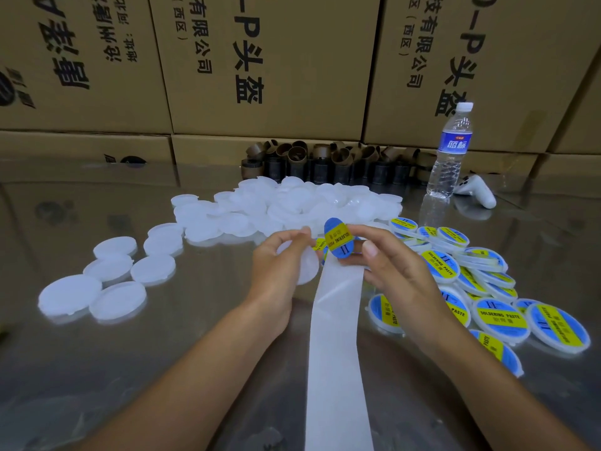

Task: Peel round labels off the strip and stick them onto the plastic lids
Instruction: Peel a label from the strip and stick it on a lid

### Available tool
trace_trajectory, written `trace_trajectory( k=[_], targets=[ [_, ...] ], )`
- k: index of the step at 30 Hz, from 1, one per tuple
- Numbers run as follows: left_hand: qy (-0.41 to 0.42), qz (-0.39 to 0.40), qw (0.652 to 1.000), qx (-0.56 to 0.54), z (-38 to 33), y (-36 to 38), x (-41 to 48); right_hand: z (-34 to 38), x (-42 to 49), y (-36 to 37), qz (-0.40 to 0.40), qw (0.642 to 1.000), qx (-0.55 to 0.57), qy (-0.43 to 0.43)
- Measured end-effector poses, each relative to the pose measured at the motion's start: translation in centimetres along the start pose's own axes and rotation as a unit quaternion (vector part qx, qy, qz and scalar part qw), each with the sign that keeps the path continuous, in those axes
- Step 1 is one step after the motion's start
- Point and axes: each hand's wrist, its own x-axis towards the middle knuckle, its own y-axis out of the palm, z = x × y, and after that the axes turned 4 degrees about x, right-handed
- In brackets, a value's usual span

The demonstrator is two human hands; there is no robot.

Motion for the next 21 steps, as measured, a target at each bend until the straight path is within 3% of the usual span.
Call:
trace_trajectory(
  k=[2, 6, 11, 17, 21],
  targets=[
    [-0.004, 0.02, 0.996, -0.084, -0.2, -0.1, 0.2, -0.2, 0.1, 0.0, -0.005, 1.0, 0.007, 0.014],
    [-0.098, 0.135, 0.957, -0.237, -0.5, -0.2, -0.4, -0.6, 0.2, 0.1, -0.004, 0.999, 0.039, 0.031],
    [-0.149, 0.252, 0.94, -0.178, 0.2, 0.5, -1.0, -0.4, 0.1, 0.0, 0.008, 1.0, 0.03, 0.006],
    [-0.141, 0.246, 0.951, -0.123, 0.7, 0.6, -0.7, -0.2, 0.3, -0.4, -0.096, 0.99, -0.06, -0.082],
    [-0.123, 0.237, 0.959, -0.097, 0.6, 0.6, -0.7, -0.3, 0.4, -0.7, -0.108, 0.987, -0.06, -0.101]
  ],
)
